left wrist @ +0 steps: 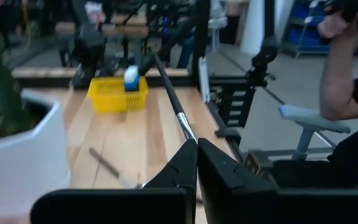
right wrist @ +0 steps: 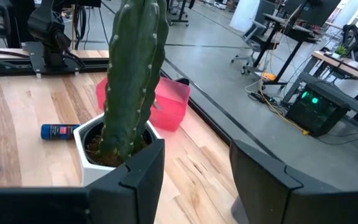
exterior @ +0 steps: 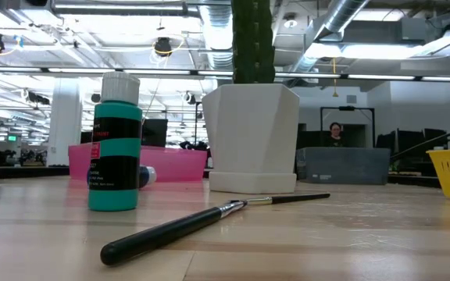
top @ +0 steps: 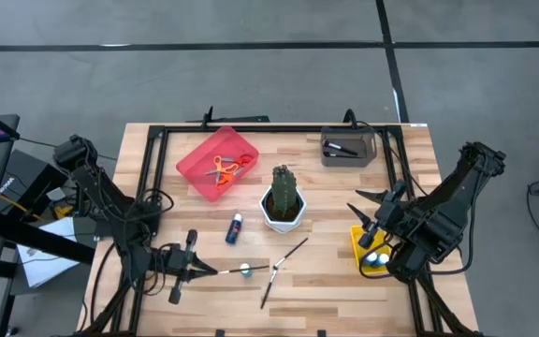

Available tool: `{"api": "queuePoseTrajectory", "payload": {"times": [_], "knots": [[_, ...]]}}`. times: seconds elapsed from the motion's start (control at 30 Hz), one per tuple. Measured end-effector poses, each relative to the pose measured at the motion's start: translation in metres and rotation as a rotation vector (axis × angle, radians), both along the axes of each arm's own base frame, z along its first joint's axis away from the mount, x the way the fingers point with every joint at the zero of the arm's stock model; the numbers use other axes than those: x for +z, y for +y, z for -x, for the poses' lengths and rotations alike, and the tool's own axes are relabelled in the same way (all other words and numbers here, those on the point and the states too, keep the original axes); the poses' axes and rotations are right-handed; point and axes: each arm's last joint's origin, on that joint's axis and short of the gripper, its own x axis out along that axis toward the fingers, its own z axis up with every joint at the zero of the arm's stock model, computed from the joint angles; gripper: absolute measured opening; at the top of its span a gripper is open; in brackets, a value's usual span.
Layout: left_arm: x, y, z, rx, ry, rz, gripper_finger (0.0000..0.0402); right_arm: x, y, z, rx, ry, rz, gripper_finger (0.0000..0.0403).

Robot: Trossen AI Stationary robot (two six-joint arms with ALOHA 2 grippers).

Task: Pick & Place Paint Supplies
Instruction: Put the eyeshadow brush into the black bin

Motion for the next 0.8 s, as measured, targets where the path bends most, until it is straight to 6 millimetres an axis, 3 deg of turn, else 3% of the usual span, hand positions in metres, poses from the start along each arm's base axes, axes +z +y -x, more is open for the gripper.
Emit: {"api": "queuePoseTrajectory", "payload": {"times": [0.43,0.8], "knots": [[0.015,0.013,-0.047,-0.114,-0.162,-0.129,0.0000,0.000,0.000,0.000,0.000,0.000,-0.002,0.0177],[0.055,0.026,-0.088,-0.181,-0.329,-0.341,0.0000,0.000,0.000,0.000,0.006,0.009,0.009,0.0177]]}}
